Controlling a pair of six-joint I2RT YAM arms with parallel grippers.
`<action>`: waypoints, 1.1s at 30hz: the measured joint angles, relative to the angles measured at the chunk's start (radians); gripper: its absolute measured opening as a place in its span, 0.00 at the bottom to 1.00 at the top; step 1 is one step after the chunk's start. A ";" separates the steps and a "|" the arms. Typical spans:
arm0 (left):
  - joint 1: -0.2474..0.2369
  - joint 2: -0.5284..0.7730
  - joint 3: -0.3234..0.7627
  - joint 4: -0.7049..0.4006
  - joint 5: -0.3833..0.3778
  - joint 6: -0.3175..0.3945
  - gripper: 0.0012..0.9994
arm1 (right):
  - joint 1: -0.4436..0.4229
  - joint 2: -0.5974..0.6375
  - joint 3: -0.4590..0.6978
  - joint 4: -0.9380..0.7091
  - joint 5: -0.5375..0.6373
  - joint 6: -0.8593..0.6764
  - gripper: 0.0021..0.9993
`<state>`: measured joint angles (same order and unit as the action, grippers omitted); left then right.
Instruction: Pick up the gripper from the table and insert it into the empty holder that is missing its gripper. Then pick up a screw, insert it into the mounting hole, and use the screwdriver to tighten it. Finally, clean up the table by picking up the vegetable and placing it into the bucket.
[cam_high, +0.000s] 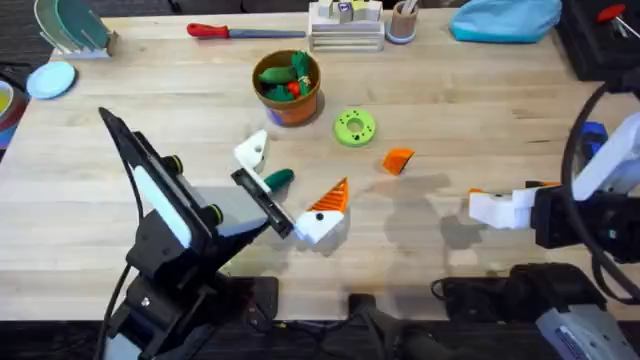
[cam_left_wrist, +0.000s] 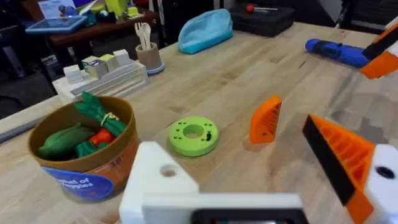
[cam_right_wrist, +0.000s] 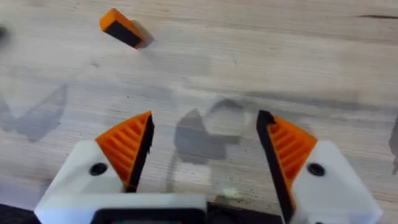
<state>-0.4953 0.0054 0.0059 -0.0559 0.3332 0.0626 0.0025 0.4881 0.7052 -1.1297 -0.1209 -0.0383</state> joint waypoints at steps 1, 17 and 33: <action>0.000 0.000 0.000 0.000 0.000 0.000 0.99 | 0.000 0.000 0.000 0.000 0.000 0.000 0.99; 0.000 0.000 0.000 0.000 0.000 0.000 0.99 | 0.000 0.000 0.000 0.000 0.000 0.000 0.99; 0.000 0.000 0.000 0.002 0.029 0.000 0.99 | 0.000 0.000 0.000 0.049 -0.025 0.000 0.99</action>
<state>-0.4950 0.0052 0.0059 -0.0540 0.3618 0.0628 0.0025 0.4881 0.7052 -1.0811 -0.1457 -0.0380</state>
